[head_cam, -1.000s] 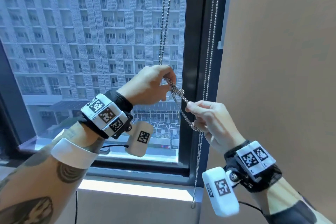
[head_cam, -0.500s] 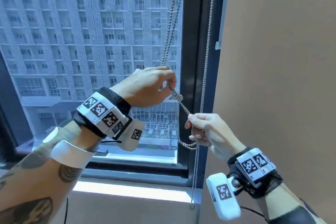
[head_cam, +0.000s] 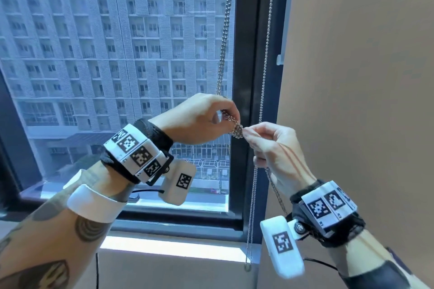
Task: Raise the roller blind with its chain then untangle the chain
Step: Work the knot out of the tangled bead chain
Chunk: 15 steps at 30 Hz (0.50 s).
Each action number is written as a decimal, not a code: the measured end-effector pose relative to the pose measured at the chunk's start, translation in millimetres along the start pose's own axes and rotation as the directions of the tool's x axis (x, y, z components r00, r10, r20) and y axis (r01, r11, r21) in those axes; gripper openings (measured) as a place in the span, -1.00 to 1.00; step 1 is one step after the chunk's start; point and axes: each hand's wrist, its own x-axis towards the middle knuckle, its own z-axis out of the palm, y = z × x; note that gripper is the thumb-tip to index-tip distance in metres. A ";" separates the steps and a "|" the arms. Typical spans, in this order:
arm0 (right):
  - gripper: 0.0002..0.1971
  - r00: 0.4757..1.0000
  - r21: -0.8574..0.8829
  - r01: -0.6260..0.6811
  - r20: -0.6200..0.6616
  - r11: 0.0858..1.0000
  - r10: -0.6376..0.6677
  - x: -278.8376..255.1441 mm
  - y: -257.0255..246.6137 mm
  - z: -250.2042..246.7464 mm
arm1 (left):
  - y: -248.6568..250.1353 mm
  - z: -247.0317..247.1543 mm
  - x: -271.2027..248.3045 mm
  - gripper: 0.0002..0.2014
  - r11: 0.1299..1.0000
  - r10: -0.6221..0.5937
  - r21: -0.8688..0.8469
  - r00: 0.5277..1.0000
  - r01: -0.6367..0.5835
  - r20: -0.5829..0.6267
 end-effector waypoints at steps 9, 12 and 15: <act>-0.79 0.999 -0.060 0.029 -0.031 0.998 -0.031 -0.3 -7.1 -0.2 | -1.0 -6.1 -0.6 -0.84 0.998 -0.020 -0.070 0.992 0.011 -0.125; -0.73 1.000 -0.007 0.018 0.012 1.000 -0.017 -0.5 -8.6 2.9 | 3.2 0.8 -1.5 -0.92 0.998 0.047 -0.041 0.985 -0.055 -0.163; -0.90 0.999 0.007 0.038 -0.016 0.999 -0.038 0.6 -9.0 2.2 | 7.0 9.5 -3.3 -0.85 0.991 0.098 -0.067 0.975 -0.113 -0.198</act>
